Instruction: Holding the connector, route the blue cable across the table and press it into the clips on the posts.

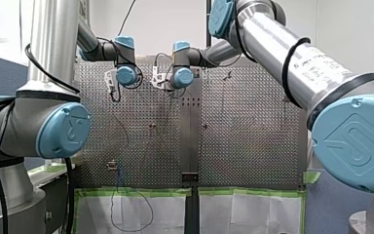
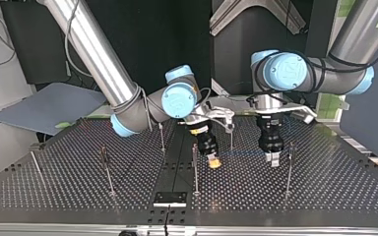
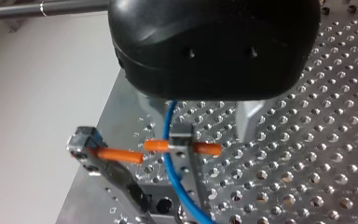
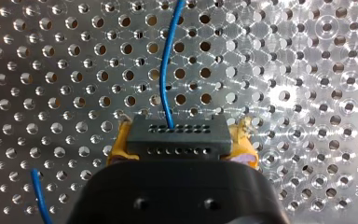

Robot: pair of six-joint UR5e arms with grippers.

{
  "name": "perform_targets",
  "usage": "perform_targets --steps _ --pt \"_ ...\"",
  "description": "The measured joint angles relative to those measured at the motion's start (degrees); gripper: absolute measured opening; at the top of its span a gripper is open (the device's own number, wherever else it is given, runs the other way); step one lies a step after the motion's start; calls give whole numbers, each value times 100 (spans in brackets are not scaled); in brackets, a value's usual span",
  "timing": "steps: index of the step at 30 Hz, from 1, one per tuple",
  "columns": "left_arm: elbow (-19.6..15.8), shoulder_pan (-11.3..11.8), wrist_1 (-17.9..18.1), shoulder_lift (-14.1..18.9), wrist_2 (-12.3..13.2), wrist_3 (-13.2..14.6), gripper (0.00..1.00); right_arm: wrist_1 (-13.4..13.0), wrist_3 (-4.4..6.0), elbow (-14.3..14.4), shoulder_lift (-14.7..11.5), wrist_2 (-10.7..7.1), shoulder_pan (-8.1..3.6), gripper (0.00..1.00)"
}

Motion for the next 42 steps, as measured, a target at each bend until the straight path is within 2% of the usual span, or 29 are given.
perform_targets --steps 2,7,18,26,30,36,42 --pt "0 -6 -36 0 -82 -28 0 1 4 0 0 0 -3 0" --pt "0 -25 -124 0 -200 -61 0 3 18 0 1 0 -6 0" --pt "-34 -54 -281 -1 -239 -124 0 8 12 95 1 3 -12 0" --pt "-356 -140 -300 5 -411 -105 0 18 0 314 1 0 -44 0" --pt "-554 -166 -183 2 -408 -112 0 114 -7 436 0 5 -68 0" --pt "-828 -194 71 -17 -275 -165 0 222 -59 654 -6 11 -77 0" --pt "-1119 -280 361 -225 -234 -180 0 221 -101 965 -47 29 -78 0"
